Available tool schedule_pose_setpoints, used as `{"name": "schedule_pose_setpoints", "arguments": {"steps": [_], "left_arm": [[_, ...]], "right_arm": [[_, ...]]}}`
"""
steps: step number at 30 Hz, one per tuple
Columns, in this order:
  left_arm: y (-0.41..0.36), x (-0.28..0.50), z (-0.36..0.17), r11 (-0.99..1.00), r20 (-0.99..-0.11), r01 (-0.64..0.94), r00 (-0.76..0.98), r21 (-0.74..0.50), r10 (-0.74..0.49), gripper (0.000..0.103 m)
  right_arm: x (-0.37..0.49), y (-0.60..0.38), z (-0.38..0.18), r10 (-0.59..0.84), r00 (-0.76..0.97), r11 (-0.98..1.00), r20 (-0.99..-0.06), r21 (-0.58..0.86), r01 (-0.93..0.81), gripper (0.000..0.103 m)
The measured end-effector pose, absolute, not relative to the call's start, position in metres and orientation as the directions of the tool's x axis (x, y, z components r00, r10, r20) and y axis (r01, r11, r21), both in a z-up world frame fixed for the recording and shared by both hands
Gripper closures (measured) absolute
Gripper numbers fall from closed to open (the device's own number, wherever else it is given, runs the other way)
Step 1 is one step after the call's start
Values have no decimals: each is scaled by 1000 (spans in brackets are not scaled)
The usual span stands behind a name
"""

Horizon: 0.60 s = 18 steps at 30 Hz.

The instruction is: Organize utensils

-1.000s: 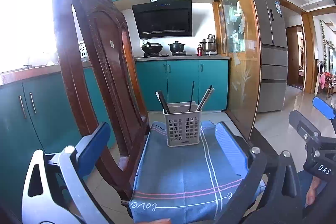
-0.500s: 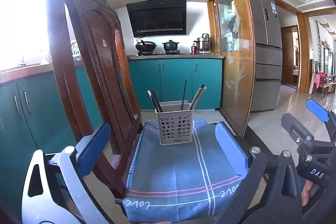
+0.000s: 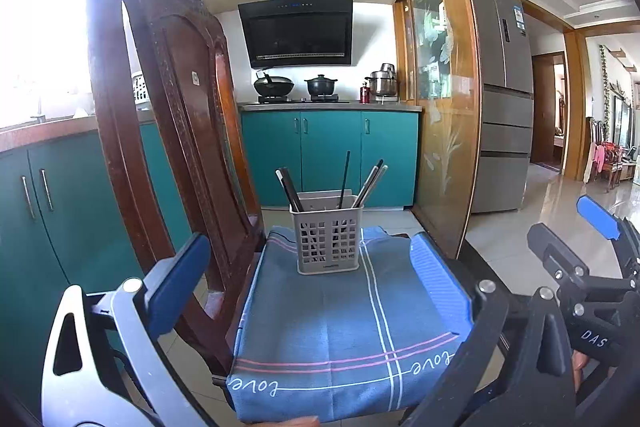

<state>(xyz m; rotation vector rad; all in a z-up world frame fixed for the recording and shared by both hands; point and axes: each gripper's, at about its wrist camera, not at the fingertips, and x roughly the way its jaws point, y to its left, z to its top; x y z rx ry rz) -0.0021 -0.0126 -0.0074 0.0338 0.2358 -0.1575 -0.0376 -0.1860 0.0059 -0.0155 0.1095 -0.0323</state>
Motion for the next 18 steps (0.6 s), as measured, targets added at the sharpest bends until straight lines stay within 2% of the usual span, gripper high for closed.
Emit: {"name": "schedule_pose_setpoints", "arguments": {"steps": [18], "left_arm": [[-15,0,-12,985,-239,170,957,18,-161,3]], "right_arm": [[-31,-183,1,-24,991,1000,-132,-22,21,3]]}}
